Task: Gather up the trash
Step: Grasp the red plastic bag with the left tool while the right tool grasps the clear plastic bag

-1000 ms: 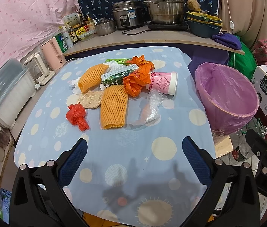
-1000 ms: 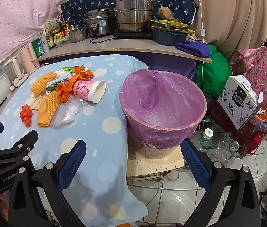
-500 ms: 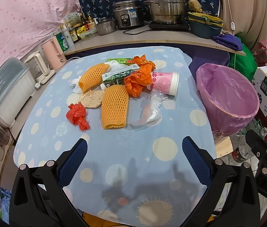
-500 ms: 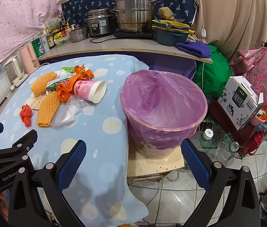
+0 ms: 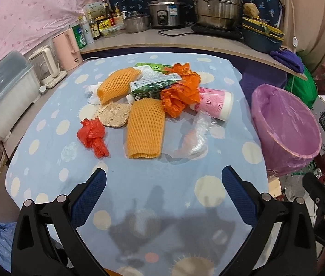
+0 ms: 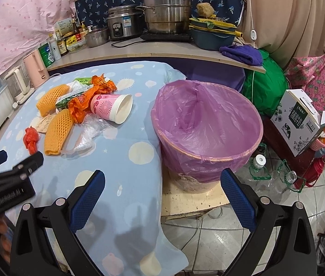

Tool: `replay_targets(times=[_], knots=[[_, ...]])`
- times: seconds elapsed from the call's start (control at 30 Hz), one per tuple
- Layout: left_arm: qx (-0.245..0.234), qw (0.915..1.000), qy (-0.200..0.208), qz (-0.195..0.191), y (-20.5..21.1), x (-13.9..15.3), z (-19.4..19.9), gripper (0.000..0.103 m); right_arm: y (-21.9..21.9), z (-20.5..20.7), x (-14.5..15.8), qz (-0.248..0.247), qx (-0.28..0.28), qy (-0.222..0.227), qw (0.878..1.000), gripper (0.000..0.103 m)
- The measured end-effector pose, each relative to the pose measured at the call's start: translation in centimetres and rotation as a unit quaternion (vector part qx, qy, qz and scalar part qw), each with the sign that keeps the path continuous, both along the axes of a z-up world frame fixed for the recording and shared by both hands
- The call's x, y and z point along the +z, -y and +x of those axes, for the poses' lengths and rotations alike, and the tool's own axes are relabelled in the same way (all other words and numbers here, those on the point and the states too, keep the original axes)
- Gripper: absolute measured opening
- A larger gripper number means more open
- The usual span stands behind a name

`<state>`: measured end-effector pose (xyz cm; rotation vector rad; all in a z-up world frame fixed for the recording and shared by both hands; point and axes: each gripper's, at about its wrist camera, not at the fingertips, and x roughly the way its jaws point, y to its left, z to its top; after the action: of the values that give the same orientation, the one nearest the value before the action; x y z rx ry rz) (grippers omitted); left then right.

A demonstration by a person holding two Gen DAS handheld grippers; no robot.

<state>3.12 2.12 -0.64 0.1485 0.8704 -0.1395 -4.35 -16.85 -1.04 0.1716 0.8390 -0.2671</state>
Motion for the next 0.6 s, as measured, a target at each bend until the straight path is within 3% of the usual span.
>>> replay_targets(times=[0.27,0.6], knots=[[0.088,0.9959,-0.010,-0.017,-6.8,-2.4,6.3,0.096,-0.3,3.1,-1.1,0.005,0.004,-0.006,1.000,0.096],[0.120,0.9921,-0.024,-0.026,-12.0,-6.0,12.6,0.096,-2.7,8.2,-2.7,0.014,0.037,-0.015,0.999,0.094]])
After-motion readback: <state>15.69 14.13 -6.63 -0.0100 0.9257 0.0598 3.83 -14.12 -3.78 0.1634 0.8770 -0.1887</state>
